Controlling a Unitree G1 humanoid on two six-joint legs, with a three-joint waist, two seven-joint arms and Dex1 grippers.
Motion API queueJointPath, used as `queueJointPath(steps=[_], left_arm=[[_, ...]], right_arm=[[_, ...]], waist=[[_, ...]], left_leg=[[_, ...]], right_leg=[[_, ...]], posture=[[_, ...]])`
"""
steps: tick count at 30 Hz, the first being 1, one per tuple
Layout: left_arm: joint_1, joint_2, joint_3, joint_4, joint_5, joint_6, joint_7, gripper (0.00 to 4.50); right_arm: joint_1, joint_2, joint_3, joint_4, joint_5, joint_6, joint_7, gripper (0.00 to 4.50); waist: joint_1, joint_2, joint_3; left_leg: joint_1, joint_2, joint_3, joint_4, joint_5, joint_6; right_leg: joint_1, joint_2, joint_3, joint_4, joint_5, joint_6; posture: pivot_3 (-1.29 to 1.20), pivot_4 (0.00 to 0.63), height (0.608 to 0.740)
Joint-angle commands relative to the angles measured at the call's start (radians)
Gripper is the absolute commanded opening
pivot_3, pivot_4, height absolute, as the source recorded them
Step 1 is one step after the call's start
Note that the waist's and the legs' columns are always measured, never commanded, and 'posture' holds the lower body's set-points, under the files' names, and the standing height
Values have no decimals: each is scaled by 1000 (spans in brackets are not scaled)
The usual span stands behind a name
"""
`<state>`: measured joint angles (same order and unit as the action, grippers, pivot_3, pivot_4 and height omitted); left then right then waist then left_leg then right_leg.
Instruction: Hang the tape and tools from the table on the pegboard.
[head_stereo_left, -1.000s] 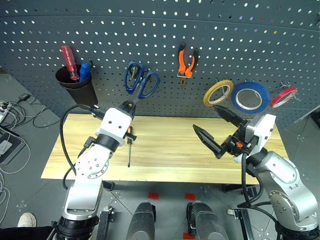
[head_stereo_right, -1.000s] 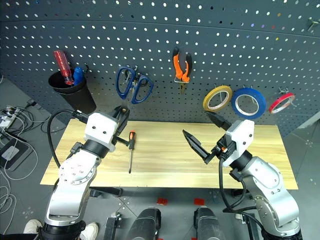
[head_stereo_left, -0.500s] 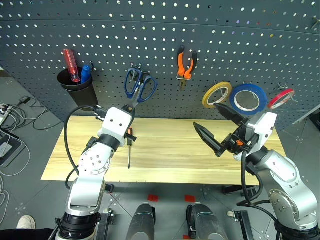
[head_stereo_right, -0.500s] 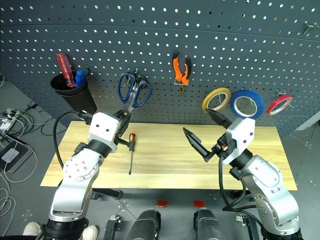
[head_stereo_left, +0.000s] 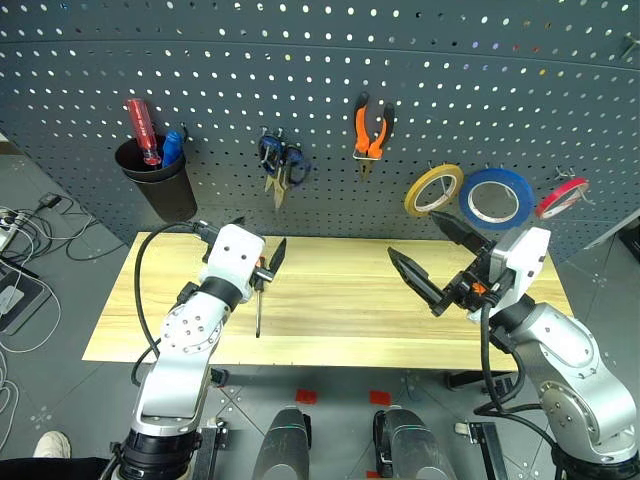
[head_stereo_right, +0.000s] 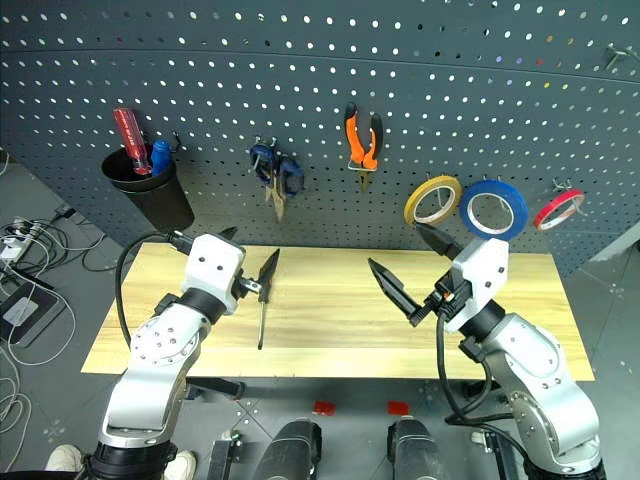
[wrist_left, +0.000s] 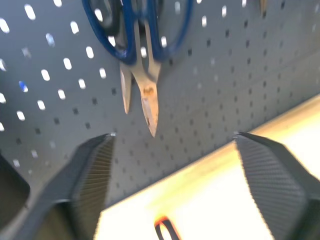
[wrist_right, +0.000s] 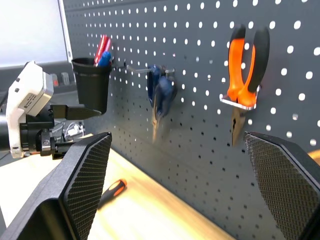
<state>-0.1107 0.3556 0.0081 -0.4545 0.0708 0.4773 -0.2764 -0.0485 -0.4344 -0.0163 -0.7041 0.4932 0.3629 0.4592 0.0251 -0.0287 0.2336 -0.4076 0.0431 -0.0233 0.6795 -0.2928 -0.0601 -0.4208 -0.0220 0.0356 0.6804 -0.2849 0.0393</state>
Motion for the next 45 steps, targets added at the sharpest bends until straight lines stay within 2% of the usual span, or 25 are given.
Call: queueJointPath(steps=[1, 8, 13, 29, 37, 40, 45], left_arm=[[29, -48, 46, 2, -51, 129, 21, 4486], [-6, -78, 113, 82, -108, 299, 42, 4486], [-68, -50, 116, 200, -117, 298, 30, 4486], [-325, -2, 55, 610, -82, 194, 28, 4486], [-376, 24, 52, 722, -65, 154, 37, 4486], [-384, 22, 55, 744, -69, 141, 36, 3980], [-398, 17, 55, 757, -71, 134, 38, 2453]], right_arm=[[14, -27, 5, -47, 8, 0, 32, 4500], [9, -70, 73, -39, 0, 12, 91, 4500], [-12, -77, 106, -37, -1, 40, 97, 4500], [-130, -47, 135, 22, 25, 120, 107, 4500], [-175, -29, 128, 70, 16, 128, 118, 4500], [-187, -27, 119, 88, 15, 125, 122, 4500], [-189, -25, 120, 96, 10, 119, 122, 4500]], waist=[[0, 0, 0], [0, 0, 1], [0, 0, 12], [-4, 0, 119], [-8, 0, 160], [-8, 0, 163], [-9, 1, 168]], left_leg=[[0, 0, 0, 0, 0, 0], [2, 0, -1, 0, -2, 3], [9, 0, -3, 0, -3, 5], [8, 0, -3, 1, -3, 5], [6, 1, -2, 1, -2, 4], [5, 1, -1, 1, -2, 4], [6, 1, -1, 1, -2, 4]], right_leg=[[0, 0, 0, 0, 0, 0], [1, 1, 1, 0, 0, 0], [9, 1, 1, -1, -1, -1], [7, 1, 2, 1, -1, -1], [3, 1, 2, 3, -1, -1], [1, 1, 3, 4, -1, -1], [1, 1, 3, 5, -1, -1]], posture=[[60, 224, 740], [72, 278, 740], [72, 321, 740], [42, 455, 740], [38, 476, 740], [38, 477, 740], [41, 471, 740]])
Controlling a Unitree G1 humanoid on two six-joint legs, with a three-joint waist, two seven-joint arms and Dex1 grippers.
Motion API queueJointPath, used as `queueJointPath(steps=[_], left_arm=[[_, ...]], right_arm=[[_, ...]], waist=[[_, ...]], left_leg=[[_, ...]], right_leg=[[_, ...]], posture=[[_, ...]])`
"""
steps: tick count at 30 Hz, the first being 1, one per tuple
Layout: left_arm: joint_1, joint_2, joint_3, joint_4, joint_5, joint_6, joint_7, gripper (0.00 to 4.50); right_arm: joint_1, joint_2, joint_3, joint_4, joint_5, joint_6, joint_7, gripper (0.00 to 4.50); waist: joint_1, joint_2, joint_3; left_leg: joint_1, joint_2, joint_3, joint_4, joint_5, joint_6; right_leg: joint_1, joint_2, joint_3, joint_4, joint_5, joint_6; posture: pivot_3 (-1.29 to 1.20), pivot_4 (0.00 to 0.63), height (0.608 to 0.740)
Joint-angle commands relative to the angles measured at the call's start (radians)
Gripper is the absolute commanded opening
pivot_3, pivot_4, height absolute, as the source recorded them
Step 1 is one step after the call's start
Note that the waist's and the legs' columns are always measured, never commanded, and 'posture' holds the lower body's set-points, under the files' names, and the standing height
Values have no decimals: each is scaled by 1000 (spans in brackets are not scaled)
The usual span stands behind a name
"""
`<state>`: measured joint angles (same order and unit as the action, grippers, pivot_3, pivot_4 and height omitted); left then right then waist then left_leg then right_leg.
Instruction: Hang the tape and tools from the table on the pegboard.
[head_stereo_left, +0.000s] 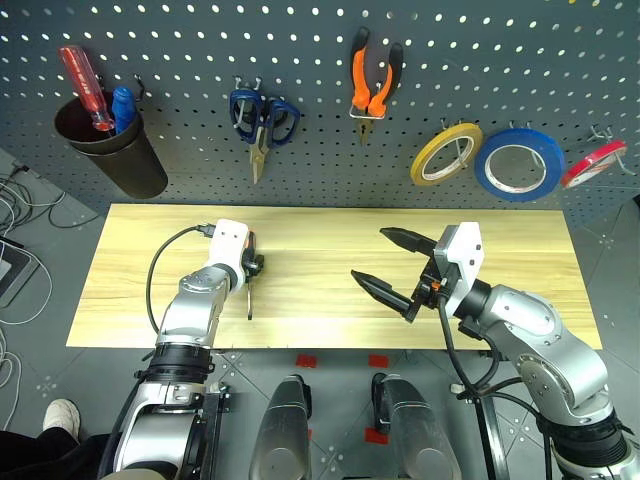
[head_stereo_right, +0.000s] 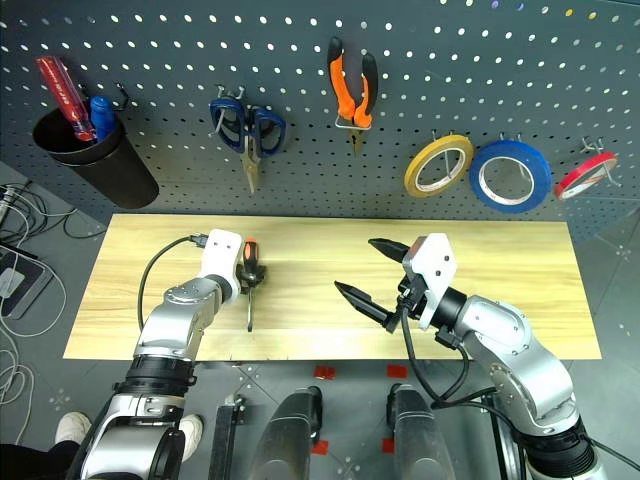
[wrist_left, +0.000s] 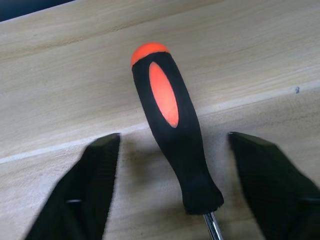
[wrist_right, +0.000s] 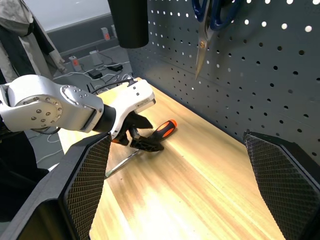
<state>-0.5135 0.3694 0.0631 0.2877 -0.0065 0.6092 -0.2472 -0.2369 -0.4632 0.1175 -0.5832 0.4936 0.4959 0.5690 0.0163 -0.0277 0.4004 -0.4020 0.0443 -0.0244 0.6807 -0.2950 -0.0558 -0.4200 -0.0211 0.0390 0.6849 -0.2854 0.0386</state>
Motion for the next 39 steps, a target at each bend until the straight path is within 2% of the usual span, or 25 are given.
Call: queueJointPath(steps=[1, 5, 6, 12, 18, 22, 28, 33, 39], left_arm=[[3, 3, 0, 17, 6, 1, 8, 2172], [-17, 11, 3, 38, 5, -10, 2, 908], [-22, 14, 3, 46, 6, -16, 0, 835], [-24, 37, -26, 9, 25, -28, -20, 835], [89, 78, -76, -237, 58, -22, -47, 835], [193, 92, -70, -467, 78, 28, -35, 835], [326, 63, -62, -765, 106, 126, 10, 835], [372, 48, -55, -922, 146, 142, 58, 835], [327, 43, -20, -1001, 198, 78, 120, 835]], right_arm=[[-1, 5, -13, -24, 9, -16, 12, 4500], [-5, 6, -19, -13, 6, -21, 12, 4500], [-6, 6, -20, -11, 6, -22, 12, 4500], [9, 1, -20, -19, 3, -36, 23, 4500], [54, -14, -28, -40, -3, -70, 50, 4500], [91, -19, -36, -64, -6, -95, 58, 4500], [124, -20, -42, -88, -1, -137, 66, 4500], [136, -16, -42, -84, -2, -169, 78, 4500], [131, -3, -35, -41, -20, -226, 93, 4500]], waist=[[0, 0, 1], [0, 0, 2], [0, 0, 2], [0, 0, 2], [1, 0, 1], [4, 0, 1], [8, -1, -9], [11, -3, -39], [20, -6, -85]], left_leg=[[0, 0, 0, 0, 0, 0], [0, 0, 0, 0, 0, 0], [0, 0, 0, 0, 0, 0], [0, 0, 0, -1, 0, 0], [-3, 2, 0, -2, 3, -5], [-4, 2, -1, -2, 4, -7], [-6, 2, -2, -2, 5, -9], [-7, 2, -2, -2, 5, -9], [-8, 0, -2, -2, 5, -10]], right_leg=[[0, 0, 0, 0, 0, 0], [0, 0, 0, 0, 0, 0], [0, 0, 0, 0, 0, 0], [0, 0, 0, -1, 0, 0], [-2, -1, -1, -4, 0, 0], [-3, -1, -1, -4, 0, 0], [-3, -2, -2, -4, 0, 0], [-4, -2, -4, -4, 0, 0], [-3, -2, -6, -5, 0, 0]], posture=[[41, 471, 740], [41, 461, 740], [42, 460, 740], [47, 437, 740], [68, 391, 740], [85, 353, 740], [116, 287, 740], [146, 245, 740], [175, 205, 740]])
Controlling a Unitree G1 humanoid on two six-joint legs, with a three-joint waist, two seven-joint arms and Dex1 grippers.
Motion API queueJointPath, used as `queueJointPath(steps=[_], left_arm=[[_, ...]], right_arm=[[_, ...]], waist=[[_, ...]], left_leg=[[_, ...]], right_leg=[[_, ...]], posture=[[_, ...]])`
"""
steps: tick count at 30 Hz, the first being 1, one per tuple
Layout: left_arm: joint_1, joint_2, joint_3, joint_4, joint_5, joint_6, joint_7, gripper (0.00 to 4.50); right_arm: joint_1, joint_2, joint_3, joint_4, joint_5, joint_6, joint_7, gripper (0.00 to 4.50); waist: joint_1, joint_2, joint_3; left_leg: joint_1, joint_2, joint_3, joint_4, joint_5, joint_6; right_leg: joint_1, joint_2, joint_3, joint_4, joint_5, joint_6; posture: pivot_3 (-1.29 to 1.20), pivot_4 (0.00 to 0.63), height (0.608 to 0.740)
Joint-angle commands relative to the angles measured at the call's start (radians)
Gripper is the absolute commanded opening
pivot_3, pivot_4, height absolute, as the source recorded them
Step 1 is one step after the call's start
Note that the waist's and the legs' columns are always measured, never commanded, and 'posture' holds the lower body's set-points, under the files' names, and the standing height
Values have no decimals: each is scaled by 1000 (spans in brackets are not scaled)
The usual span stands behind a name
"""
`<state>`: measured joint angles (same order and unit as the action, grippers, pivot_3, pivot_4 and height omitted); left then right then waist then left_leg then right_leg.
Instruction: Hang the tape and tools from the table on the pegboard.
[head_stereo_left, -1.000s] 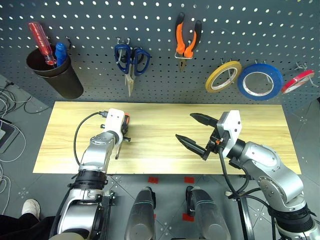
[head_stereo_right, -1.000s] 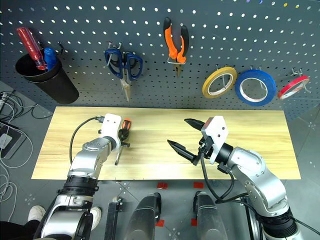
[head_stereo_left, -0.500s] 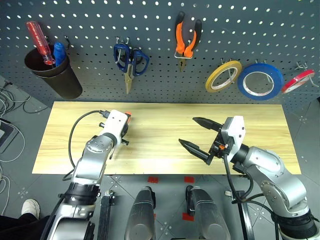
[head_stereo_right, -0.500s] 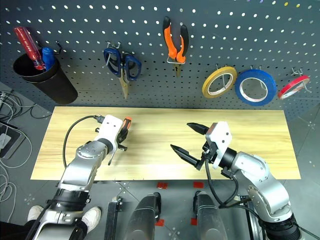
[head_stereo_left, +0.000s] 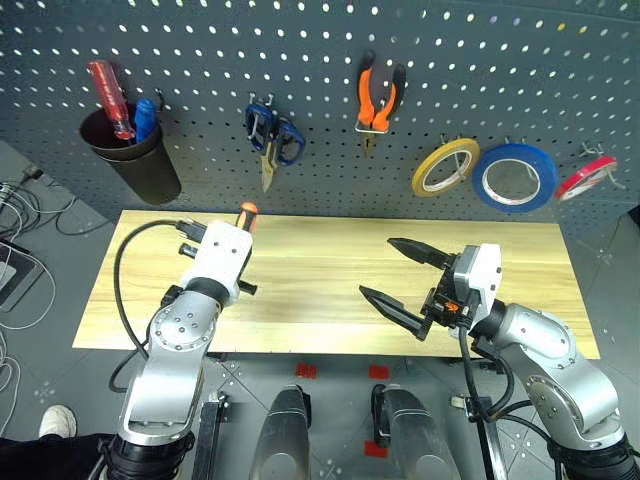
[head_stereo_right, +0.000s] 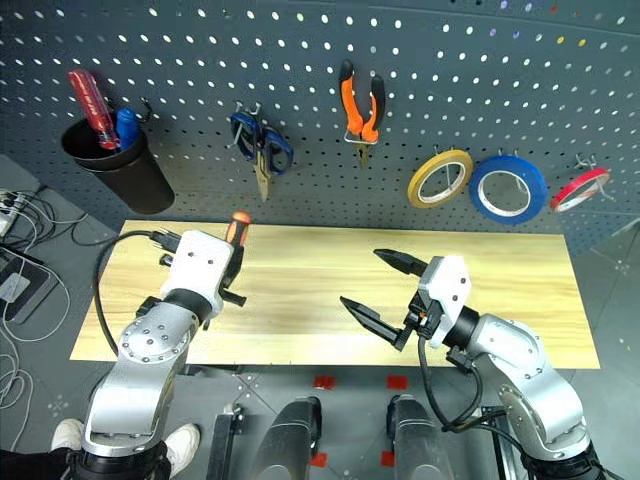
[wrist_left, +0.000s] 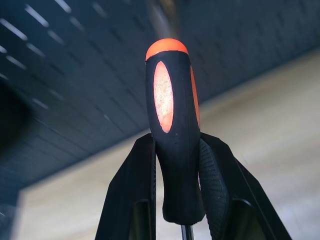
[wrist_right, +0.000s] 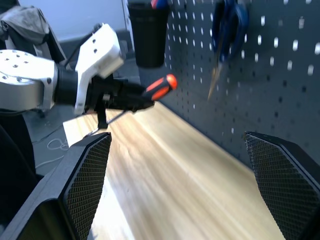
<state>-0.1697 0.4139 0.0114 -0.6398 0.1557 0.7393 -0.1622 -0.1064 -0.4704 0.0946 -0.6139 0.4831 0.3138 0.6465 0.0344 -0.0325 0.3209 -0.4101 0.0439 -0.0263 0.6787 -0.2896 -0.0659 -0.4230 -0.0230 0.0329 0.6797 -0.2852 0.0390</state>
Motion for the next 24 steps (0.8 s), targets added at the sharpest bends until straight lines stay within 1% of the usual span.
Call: queueJointPath(steps=[1, 6, 12, 19, 24], left_arm=[[-26, 0, 39, -82, 46, -73, 45, 835], [-123, 26, 71, -70, 86, -172, 73, 835], [-297, 70, 108, 62, 92, -285, 79, 835], [-455, 120, 137, 257, 84, -411, 76, 835], [-607, 177, 155, 480, 83, -546, 101, 835]], right_arm=[[-1, 7, -10, -4, -13, -53, 18, 4500], [-16, 19, -6, 27, -26, -89, 23, 4500], [-30, 31, -5, 50, -38, -106, 23, 4500], [-43, 44, -7, 53, -47, -111, 6, 4500], [-49, 52, -7, 40, -50, -98, -14, 4500]], waist=[[4, -1, -12], [23, -3, -38], [45, -5, -52], [46, -8, -58], [46, -8, -58]], left_leg=[[0, 0, 0, 0, 0, 0], [0, 0, 1, 0, 0, 0], [1, -1, 2, 1, 0, 0], [1, -1, 3, 1, 0, 0], [1, -1, 2, 2, 0, 0]], right_leg=[[0, 0, 0, 0, 0, 0], [0, 1, 0, 0, 0, 0], [1, 1, 0, 0, 0, 0], [1, 1, 0, 1, 0, 0], [1, 2, -1, 1, 0, -1]], posture=[[180, 197, 740], [190, 184, 740], [190, 176, 740], [168, 178, 740], [161, 188, 740]])
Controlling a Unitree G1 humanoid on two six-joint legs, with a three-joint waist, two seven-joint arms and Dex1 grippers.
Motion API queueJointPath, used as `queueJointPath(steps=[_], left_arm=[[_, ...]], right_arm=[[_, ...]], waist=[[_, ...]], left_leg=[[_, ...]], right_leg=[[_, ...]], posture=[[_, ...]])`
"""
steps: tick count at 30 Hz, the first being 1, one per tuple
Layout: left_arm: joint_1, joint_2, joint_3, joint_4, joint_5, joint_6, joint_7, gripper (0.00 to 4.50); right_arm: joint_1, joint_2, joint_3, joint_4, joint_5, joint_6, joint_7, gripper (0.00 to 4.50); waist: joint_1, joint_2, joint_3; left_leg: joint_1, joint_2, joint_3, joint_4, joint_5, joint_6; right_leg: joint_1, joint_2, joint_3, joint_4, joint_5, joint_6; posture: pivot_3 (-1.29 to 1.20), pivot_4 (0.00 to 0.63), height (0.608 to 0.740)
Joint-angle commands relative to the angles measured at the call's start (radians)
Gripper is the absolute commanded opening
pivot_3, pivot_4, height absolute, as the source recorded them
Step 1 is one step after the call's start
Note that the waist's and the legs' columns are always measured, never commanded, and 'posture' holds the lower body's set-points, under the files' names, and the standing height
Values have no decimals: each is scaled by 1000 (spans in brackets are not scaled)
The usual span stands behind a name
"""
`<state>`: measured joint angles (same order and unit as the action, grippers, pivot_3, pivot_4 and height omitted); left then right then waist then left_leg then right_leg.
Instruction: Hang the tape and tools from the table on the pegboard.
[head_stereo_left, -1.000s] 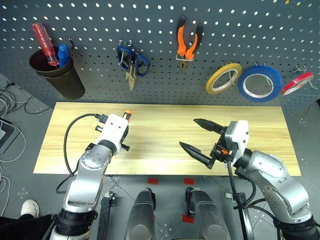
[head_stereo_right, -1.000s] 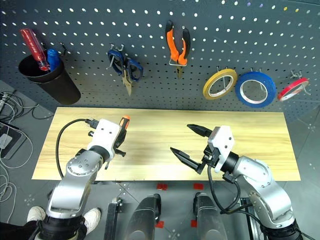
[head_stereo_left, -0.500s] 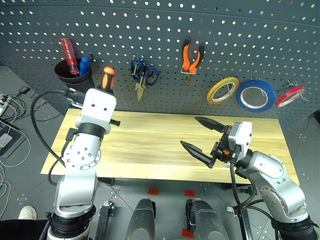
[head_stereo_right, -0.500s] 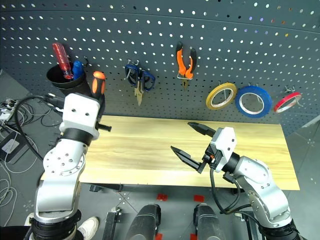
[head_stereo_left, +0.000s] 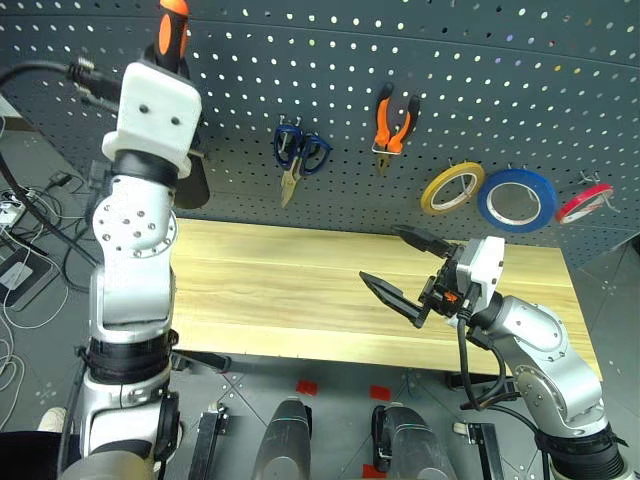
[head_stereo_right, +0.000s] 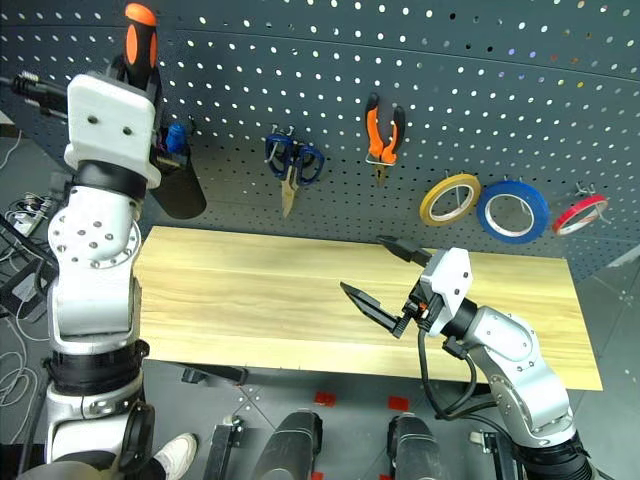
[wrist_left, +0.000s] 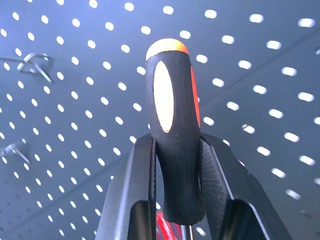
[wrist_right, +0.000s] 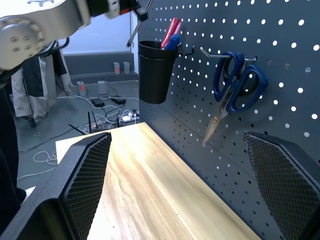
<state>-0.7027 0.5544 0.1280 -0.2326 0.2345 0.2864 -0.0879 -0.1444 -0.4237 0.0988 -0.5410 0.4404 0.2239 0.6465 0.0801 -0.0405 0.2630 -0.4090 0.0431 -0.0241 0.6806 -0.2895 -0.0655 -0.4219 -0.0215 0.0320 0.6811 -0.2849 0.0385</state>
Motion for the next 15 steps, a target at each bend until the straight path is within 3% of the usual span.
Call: queueJointPath(steps=[1, 15], left_arm=[[-93, 46, 36, 111, 5, -123, 29, 835], [-115, 35, 43, 370, -13, -307, 94, 835]], right_arm=[[-11, 5, -11, -35, -7, -5, -17, 4500], [-6, -10, -27, -94, 12, 60, -58, 4500]], waist=[[0, 0, 0], [-3, 0, 0]], left_leg=[[0, 0, 0, 0, 0, 0], [0, 0, 0, 1, 0, 0]], right_leg=[[0, 0, 0, 0, 0, 0], [0, 0, 0, 1, 0, 0]], posture=[[157, 189, 740], [122, 220, 740]])
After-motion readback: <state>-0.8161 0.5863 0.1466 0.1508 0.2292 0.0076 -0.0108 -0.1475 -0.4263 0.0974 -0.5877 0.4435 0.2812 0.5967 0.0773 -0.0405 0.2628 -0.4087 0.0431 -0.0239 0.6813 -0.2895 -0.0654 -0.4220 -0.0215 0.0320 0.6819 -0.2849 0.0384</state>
